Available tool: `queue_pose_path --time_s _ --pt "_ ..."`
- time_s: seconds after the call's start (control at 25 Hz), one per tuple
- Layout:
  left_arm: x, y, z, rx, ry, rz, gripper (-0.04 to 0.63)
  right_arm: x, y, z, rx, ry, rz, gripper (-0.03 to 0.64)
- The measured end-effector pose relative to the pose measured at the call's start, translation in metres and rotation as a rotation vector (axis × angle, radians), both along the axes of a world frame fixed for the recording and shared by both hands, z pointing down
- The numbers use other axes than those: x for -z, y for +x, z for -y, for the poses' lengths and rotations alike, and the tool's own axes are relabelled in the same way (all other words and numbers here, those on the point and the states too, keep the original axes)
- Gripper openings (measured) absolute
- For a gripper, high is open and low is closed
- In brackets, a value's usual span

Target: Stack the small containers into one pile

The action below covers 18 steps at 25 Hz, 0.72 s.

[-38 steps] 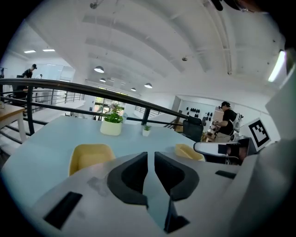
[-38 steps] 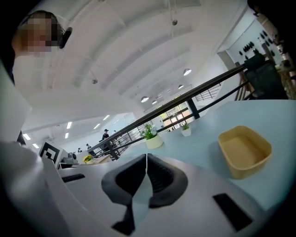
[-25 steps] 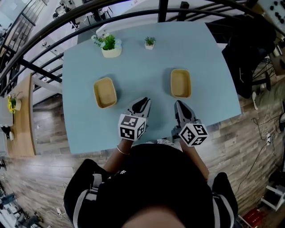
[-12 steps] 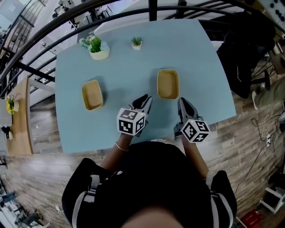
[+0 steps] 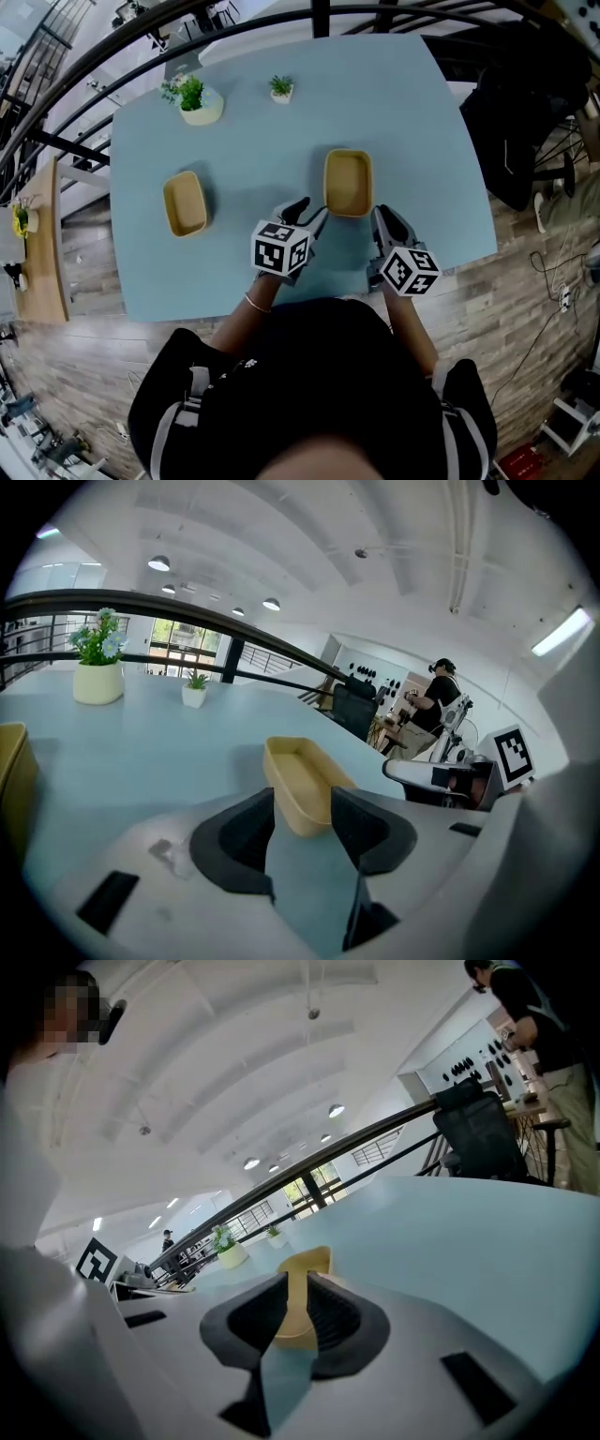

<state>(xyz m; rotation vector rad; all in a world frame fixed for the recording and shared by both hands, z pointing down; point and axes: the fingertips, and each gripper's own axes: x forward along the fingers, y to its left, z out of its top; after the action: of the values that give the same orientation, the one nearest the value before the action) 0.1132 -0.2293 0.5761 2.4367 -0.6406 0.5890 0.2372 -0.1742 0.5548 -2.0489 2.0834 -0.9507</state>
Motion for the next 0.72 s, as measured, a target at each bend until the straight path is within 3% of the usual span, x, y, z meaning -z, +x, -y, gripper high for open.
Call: queue_pose_path --time_s 0.4,0.72 --pt "-0.030 0.012 0.000 -0.037 -0.097 0.050 0.186 -0.030 -0.002 0.012 0.019 -0.092 0.026 0.121" --pt "-0.044 0.024 0.006 -0.013 -0.178 0.008 0.187 -0.051 -0.003 0.023 0.029 -0.154 0.054 0.143"
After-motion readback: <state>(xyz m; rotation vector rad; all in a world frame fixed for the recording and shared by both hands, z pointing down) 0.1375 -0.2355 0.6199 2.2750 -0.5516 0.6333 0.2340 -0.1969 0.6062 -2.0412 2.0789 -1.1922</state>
